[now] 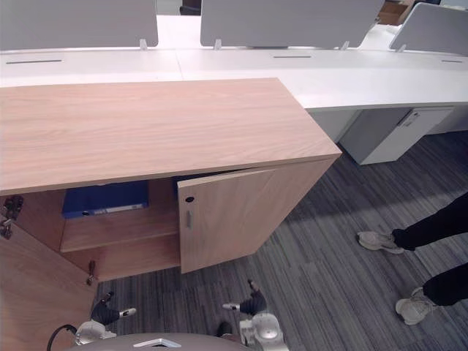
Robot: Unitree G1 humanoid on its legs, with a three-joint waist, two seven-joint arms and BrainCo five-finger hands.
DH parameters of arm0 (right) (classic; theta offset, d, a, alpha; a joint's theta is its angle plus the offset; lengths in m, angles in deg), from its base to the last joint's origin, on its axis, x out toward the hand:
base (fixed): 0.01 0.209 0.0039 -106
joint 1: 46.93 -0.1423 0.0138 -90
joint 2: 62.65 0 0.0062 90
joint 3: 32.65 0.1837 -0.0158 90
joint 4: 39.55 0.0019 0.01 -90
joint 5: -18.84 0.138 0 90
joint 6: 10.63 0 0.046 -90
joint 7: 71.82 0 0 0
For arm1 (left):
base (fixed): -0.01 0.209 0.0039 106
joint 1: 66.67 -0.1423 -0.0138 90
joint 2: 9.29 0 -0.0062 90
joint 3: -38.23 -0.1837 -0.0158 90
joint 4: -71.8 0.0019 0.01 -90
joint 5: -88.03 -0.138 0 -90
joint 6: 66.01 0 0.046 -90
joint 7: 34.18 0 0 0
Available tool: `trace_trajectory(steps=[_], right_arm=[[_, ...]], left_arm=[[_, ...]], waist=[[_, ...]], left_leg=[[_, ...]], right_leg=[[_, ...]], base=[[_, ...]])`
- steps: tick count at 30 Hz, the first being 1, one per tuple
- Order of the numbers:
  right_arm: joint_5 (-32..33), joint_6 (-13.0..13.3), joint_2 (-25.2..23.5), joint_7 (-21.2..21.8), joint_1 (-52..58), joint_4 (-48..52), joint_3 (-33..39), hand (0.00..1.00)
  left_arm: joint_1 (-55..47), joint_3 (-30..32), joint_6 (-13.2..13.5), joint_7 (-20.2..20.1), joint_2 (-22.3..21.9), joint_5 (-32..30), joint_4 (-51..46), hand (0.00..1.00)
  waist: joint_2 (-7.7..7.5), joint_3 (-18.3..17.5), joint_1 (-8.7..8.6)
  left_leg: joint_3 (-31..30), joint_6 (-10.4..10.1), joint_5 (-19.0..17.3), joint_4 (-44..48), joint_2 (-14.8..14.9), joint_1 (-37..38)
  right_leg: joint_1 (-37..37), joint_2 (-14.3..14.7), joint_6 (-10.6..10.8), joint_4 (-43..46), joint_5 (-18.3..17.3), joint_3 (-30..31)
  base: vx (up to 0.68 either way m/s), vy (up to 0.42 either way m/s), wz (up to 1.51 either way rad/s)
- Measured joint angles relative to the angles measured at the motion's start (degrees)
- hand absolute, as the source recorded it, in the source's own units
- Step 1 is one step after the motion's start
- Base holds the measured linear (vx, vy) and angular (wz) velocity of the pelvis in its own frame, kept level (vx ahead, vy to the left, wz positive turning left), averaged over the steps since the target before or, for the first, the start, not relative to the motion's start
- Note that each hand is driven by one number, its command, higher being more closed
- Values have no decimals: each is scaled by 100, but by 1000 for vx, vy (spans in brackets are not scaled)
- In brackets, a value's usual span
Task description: Walk over to the cabinet, pick up the folder, carry it to the office cabinet, place the folder inside the office cabinet, then close the office cabinet door
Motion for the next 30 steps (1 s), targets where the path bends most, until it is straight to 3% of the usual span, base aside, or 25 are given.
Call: trace_trajectory(steps=[8, 12, 17, 22, 23, 24, 27, 28, 30], right_arm=[[8, -63, -99, -88, -130, -456, 344, 0], [15, -120, -123, -113, -264, -675, 632, 0], [7, -133, -140, -117, -326, -854, 618, 0], [5, -143, -256, -132, -521, -893, 625, 0], [5, -141, -252, -161, -593, -887, 642, 0], [6, -140, -254, -236, -661, -884, 693, 0], [7, -111, -226, -318, -854, -690, 734, 0], [7, -111, -226, -319, -873, -645, 734, 0], [7, -114, -262, -326, -908, -583, 797, 0]], left_arm=[[-12, 49, -2, 0, -33, 280, 18, 0], [30, 46, 0, -2, -125, 411, 8, 0], [61, 126, 9, 17, -120, 669, 4, 0], [93, 418, 50, 51, -157, 1153, -87, 0], [99, 510, 59, 100, -159, 1316, -173, 0], [100, 624, 66, 157, -166, 1439, -237, 0], [4, 854, 65, 256, -243, 1668, -288, 0], [-1, 871, 64, 267, -264, 1726, -343, 0], [-162, 1083, 66, 262, -391, 1756, -464, 0]], waist=[[-10, 48, -45], [-64, 99, -170], [-52, 102, 50], [-76, 219, 99], [33, 356, 128], [-6, 447, 207], [105, 655, 356], [126, 693, 355], [142, 727, 327]], left_leg=[[110, -40, 213, -339, -62, 149], [-409, 2, 328, -339, -164, -95], [-844, 86, 405, -339, -252, -144], [-1569, 62, 506, -177, -339, -420], [-1806, 57, 506, -47, -363, -484], [-1983, 52, 510, 44, -369, -516], [-2202, -71, 590, 130, -406, -641], [-2184, -90, 580, 147, -408, -682], [-1439, -38, 234, 452, -201, -894]], right_leg=[[-255, -95, 127, 434, -256, 175], [-417, -120, 270, 870, -653, 496], [-122, -116, 226, 652, -665, 407], [136, -90, 29, 461, -662, 91], [217, -91, -53, 472, -715, 45], [313, -76, -117, 503, -761, -20], [381, -97, -113, 688, -1008, -94], [379, -132, -43, 781, -1060, -184], [380, -219, 25, 990, -1218, -485]], base=[[-103, -16, -5], [-20, -10, 66], [74, 15, 52], [86, 2, 84], [39, 6, 117], [26, 4, 105], [-89, -26, 75], [-102, -4, 64], [-132, -11, 64]])
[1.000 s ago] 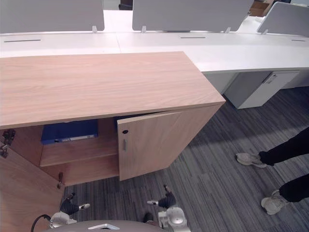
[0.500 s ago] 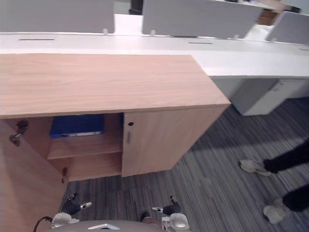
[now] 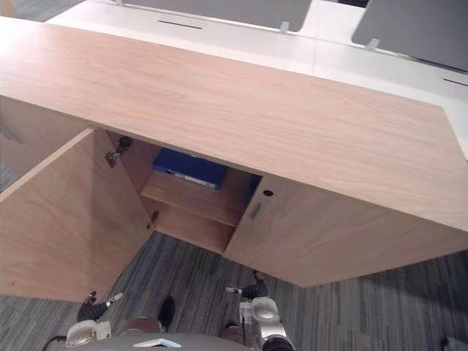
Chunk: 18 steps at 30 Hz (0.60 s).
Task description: Walk over to the cabinet, pick up the folder, carry it to the office cabinet, place the folder inside the office cabinet, then close the office cabinet door
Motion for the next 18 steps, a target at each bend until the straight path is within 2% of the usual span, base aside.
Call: trace_trajectory(steps=[2, 4, 5, 8, 11, 14, 18], right_arm=[[3, -22, -13, -7, 64, -3, 53, 0], [7, -27, 8, -9, 145, 3, 151, 0], [7, -27, -11, -7, 181, 4, 161, 0], [7, -32, -69, -7, 243, 4, 176, 0], [9, -29, -24, -8, 164, 5, 217, 0], [7, -29, 68, -3, 120, 4, 200, 0], [7, -27, 310, 4, -46, 5, 151, 0]], left_arm=[[-48, 160, 0, 10, -61, 63, -2, 0], [-77, 276, -1, 10, -80, 151, 1, 0], [-99, 306, 0, 11, -79, 165, -4, 0], [-161, 495, 0, 20, -64, 217, -67, 0], [-149, 714, 7, 50, -36, 299, -502, 0], [-170, 1036, 63, 161, 124, 439, -1126, 0], [-216, 1464, 207, 261, 399, 603, -1929, 0]], waist=[[-77, 14, 25], [-11, -8, -19], [-41, -26, -14], [-113, -73, -23], [-179, -102, -32], [-132, -74, -2], [67, 30, 29]], left_leg=[[359, 0, -26, 96, 86, -6], [682, 28, -9, 241, 148, -95], [661, 37, 51, 133, 108, -35], [470, -2, 571, -646, -26, 362], [323, -39, 673, -761, -109, 459], [220, -46, 676, -764, -149, 647], [165, -106, 721, -809, -94, 714]], right_leg=[[18, -100, -6, 3, -94, -179], [77, -106, 144, 98, -218, -294], [105, -118, 152, 79, -234, -275], [238, -137, 128, -73, -212, -178], [445, -138, 131, -187, -134, -178], [729, -134, 111, -259, -145, -139], [817, -68, 88, -266, -160, -111]], base=[[-77, -1, 52], [1, 11, 39], [34, 2, 26], [102, 5, 23], [102, -1, 30], [30, -32, 30], [-77, -69, 6]])
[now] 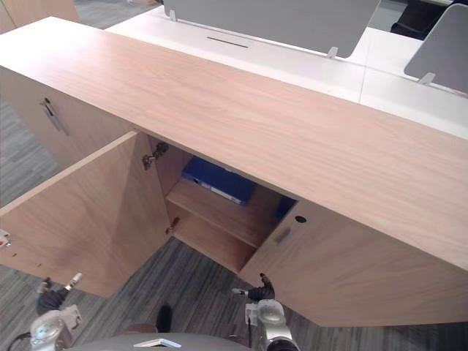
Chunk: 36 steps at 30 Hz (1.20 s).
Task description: Walk over to the cabinet, pick up the folder, carry it to the office cabinet, place the folder inside the office cabinet, then close the office cabinet door
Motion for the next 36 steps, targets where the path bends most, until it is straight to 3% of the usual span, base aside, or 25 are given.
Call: trace_trajectory(steps=[8, 18, 24, 36], right_arm=[[-3, -23, 89, 12, 75, -4, -206, 0], [-4, -25, 80, 42, 211, -4, -226, 0], [-4, -25, 81, 119, 209, -4, -231, 0], [-17, -95, 79, 128, 260, -76, -245, 0]], left_arm=[[-17, 159, 128, 106, 208, 286, -390, 0], [-105, 380, 279, 141, 201, 406, -1403, 0], [-117, 325, 307, 95, 204, 380, -1911, 0], [-77, 374, 296, 142, 234, 276, -1972, 0]], waist=[[-7, 16, 44], [-157, -36, 120], [-160, -38, 120], [-168, -37, 132]], left_leg=[[-23, -31, 58, -6, 162, 5], [-155, -26, 83, -5, 122, 3], [-154, -40, 73, -5, 132, 15], [24, -81, 6, -6, 176, 91]], right_leg=[[11, 164, -38, -52, -22, 76], [119, 171, -31, -128, -13, -19], [158, 190, -30, -162, -10, -34], [158, 210, -43, -220, 14, 141]], base=[[-109, -44, 0], [-20, -21, 7], [0, -32, 1], [-3, -16, -7]])
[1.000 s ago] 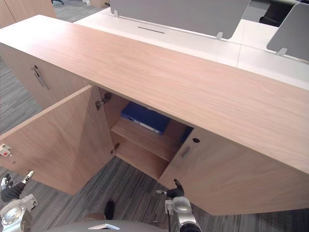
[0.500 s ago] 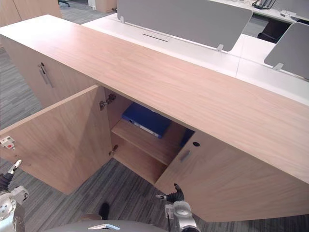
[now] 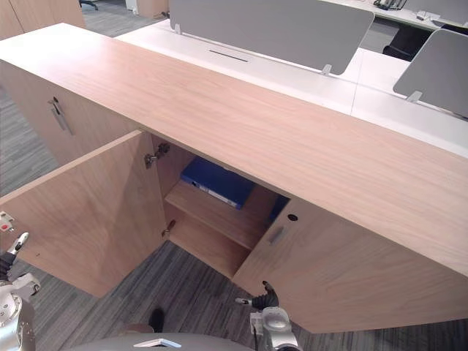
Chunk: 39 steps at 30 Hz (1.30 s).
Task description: Walk over to the cabinet, pick up the folder, carry it to the office cabinet, place the folder inside the office cabinet, then close the office cabinet door
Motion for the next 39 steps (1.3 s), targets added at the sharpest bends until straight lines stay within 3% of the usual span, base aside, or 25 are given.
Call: trace_trajectory(steps=[17, 31, 33, 37, 39], right_arm=[[-210, -27, -124, -7, 63, -184, -39, 0], [-213, -26, -211, 0, 217, -179, -217, 0], [-214, -26, -212, 1, 259, -179, -214, 0], [-214, -25, -210, 3, 301, -177, -210, 0], [-207, -24, -212, 3, 354, -175, -197, 0]], left_arm=[[28, -77, 28, 2, 47, -1, 328, 0], [-603, -665, 124, -10, 24, 236, 53, 0], [-676, -764, 124, -13, 19, 236, -24, 0], [-843, -1023, 148, -15, 2, 239, -122, 0], [-979, -1234, 148, -36, -6, 274, -122, 0]], waist=[[-73, -67, 8], [-53, -217, 63], [20, -189, 91], [14, -243, 152], [106, -251, 152]], left_leg=[[134, -11, -43, 0, 10, 3], [266, -15, -43, 1, 34, -36], [284, -2, -33, 2, 35, -57], [354, 20, 9, 2, 41, -122], [445, 45, 41, 2, 42, -132]], right_leg=[[-56, -8, 2, -18, 6, 127], [-198, -32, 37, 19, 68, 296], [-224, -35, 43, 20, 84, 314], [-346, -34, 67, 49, 136, 443], [-388, -35, 109, 55, 141, 556]], base=[[-6, -8, -3], [-35, -8, -4], [-36, 0, -7], [-68, 11, -8], [-85, 21, -9]])
